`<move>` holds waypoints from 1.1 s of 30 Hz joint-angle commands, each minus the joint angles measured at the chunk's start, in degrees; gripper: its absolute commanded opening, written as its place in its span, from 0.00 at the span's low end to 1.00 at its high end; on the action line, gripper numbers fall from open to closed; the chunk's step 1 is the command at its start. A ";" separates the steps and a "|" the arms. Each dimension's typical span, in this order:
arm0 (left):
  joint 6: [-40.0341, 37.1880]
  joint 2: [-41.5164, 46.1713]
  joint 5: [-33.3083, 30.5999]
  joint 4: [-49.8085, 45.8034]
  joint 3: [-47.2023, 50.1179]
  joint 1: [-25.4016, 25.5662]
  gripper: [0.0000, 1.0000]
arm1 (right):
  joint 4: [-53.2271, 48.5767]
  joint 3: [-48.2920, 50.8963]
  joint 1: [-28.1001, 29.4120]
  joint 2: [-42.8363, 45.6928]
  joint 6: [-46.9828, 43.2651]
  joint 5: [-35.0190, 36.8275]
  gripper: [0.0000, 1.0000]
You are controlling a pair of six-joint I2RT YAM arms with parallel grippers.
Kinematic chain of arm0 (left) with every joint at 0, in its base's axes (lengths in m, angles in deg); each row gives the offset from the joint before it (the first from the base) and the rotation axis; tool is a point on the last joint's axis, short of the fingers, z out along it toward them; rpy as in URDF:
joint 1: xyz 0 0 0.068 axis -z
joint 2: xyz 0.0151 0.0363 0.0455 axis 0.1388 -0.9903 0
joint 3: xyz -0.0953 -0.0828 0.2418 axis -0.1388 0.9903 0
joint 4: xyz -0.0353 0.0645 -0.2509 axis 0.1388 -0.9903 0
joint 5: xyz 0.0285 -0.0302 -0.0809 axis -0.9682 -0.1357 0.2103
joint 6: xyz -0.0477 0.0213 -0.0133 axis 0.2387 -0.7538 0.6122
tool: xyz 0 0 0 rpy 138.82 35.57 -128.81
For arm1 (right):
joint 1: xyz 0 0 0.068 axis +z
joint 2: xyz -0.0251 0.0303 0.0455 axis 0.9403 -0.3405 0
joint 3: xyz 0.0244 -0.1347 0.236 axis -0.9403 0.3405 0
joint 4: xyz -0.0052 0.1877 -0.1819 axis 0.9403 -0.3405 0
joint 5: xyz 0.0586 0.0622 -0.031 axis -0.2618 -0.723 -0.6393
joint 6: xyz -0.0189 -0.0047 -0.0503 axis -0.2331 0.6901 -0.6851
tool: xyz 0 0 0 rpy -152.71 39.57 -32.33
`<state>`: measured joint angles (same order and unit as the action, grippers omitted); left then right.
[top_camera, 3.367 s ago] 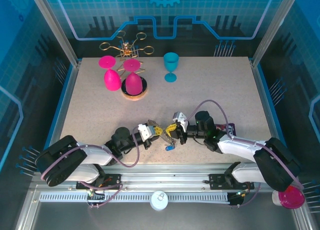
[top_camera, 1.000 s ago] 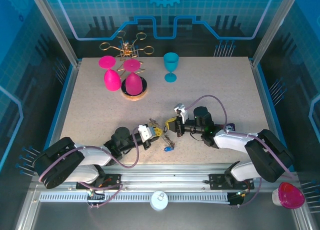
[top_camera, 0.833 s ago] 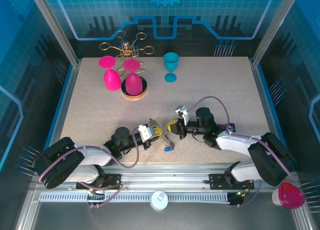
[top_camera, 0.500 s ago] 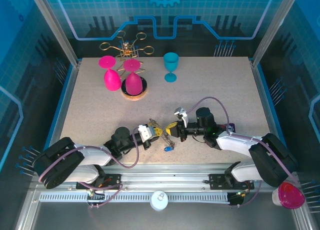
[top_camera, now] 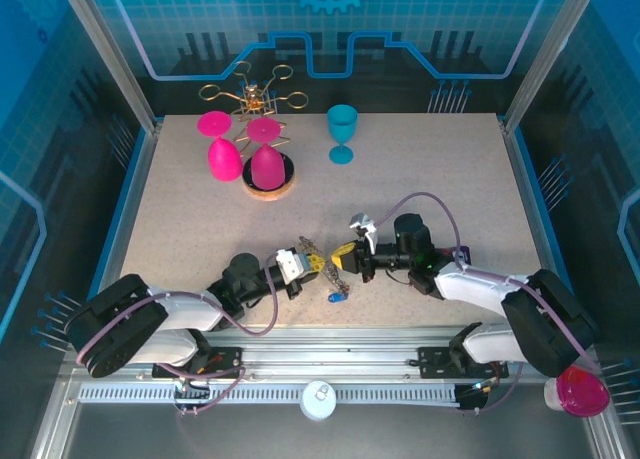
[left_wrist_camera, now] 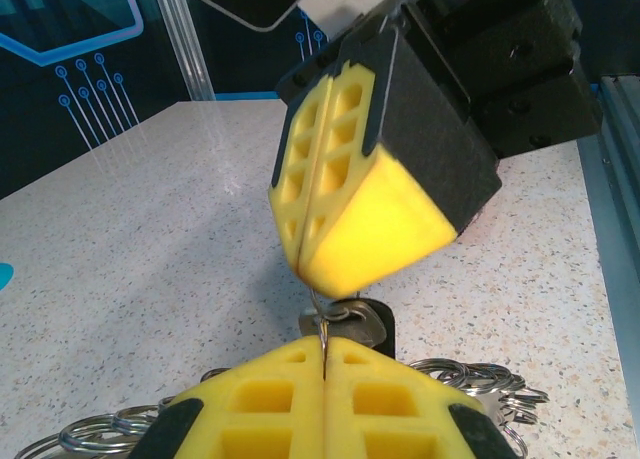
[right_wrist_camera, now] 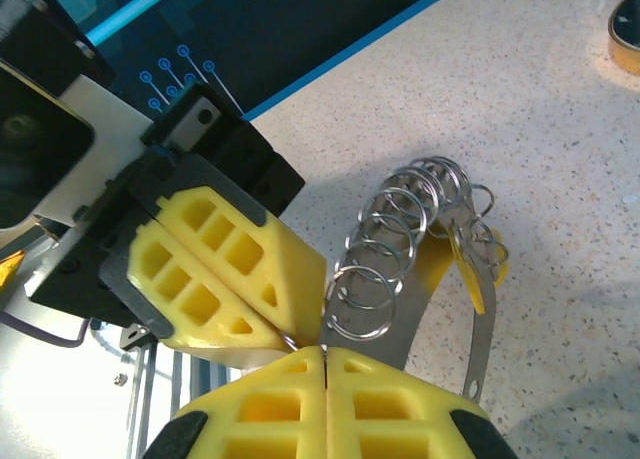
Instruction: Put the keys on the keyring
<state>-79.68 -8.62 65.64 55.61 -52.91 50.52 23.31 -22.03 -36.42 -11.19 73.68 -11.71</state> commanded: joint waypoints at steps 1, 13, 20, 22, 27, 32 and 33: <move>-0.99 0.44 0.43 -0.83 -0.79 0.41 0.00 | -0.53 -0.63 -0.65 -0.06 -0.72 -2.07 0.00; -1.05 0.71 0.66 -1.28 -0.79 0.48 0.00 | 2.79 -1.78 -0.10 -3.44 1.02 -1.72 0.00; -1.13 0.71 0.70 -1.28 -0.79 0.44 0.00 | 3.90 -1.76 -0.36 -3.39 1.81 -1.01 0.00; -1.07 0.70 0.62 -1.28 -0.79 0.44 0.00 | 4.20 -1.77 -0.36 -3.43 2.01 -1.12 0.00; -1.06 0.64 0.75 -1.28 -0.79 0.45 0.00 | 4.68 -1.95 -0.37 -3.85 2.26 -1.18 0.00; -1.13 0.63 0.80 -1.30 -0.77 0.51 0.00 | 5.81 -1.99 -0.42 -4.42 3.08 -1.35 0.00; -1.16 0.62 0.88 -1.36 -0.78 0.48 0.00 | 6.21 -1.95 -0.36 -4.46 3.30 -1.37 0.00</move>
<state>-79.68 -8.62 65.05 55.48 -52.91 50.52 26.11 -22.16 -36.42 -15.08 75.98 -12.91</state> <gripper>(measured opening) 0.048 0.065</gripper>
